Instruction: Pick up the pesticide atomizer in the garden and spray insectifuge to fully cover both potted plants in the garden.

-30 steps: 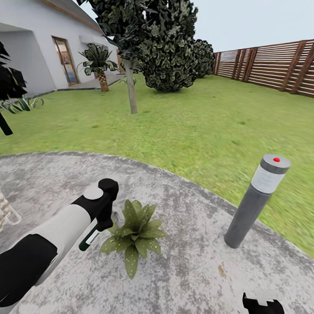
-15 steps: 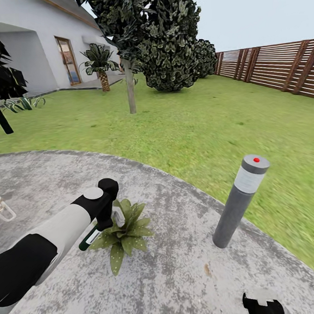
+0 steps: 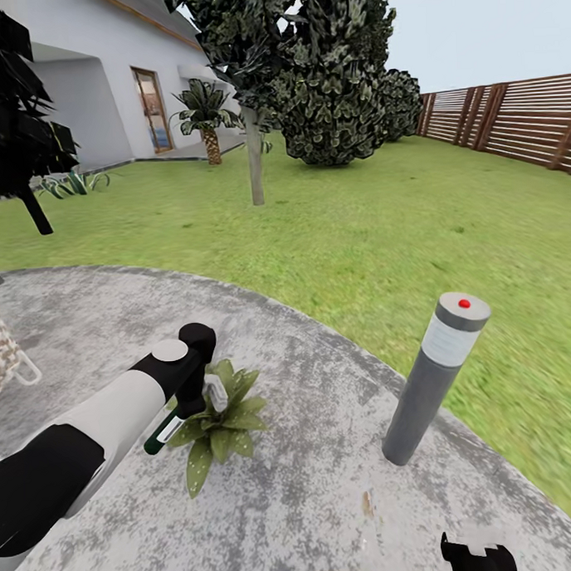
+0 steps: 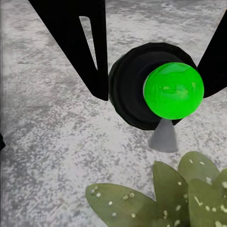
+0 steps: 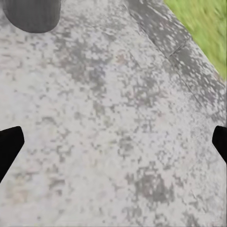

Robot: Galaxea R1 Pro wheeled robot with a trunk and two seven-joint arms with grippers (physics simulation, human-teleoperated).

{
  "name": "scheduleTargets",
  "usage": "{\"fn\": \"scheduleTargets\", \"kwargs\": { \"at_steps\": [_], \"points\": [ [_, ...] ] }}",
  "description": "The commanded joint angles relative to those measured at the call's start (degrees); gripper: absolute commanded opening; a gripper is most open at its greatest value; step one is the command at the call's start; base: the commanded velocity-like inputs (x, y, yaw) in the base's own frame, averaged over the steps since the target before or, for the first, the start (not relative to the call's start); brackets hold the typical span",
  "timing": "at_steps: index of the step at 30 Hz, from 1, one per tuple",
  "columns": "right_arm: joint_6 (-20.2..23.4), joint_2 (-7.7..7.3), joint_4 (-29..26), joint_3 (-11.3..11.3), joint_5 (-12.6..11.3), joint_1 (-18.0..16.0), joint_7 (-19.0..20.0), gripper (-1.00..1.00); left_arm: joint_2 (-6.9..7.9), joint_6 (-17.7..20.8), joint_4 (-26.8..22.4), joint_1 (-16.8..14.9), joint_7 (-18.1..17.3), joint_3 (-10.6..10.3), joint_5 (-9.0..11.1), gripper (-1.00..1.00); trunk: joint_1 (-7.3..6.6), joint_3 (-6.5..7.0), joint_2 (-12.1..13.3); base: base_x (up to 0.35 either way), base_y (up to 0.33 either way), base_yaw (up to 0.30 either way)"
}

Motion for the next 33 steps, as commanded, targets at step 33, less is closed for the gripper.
{"fn": "scheduleTargets", "kwargs": {
  "at_steps": [33],
  "points": [
    [-0.2,-0.01,0.1,-0.4,0.7,0.0,-0.1,1.0,0.3,0.7,0.1,0.5,-0.5,-0.1,-0.7,-1.0,0.01,-0.05,0.0,-0.005,-0.154,0.076]
  ]
}}
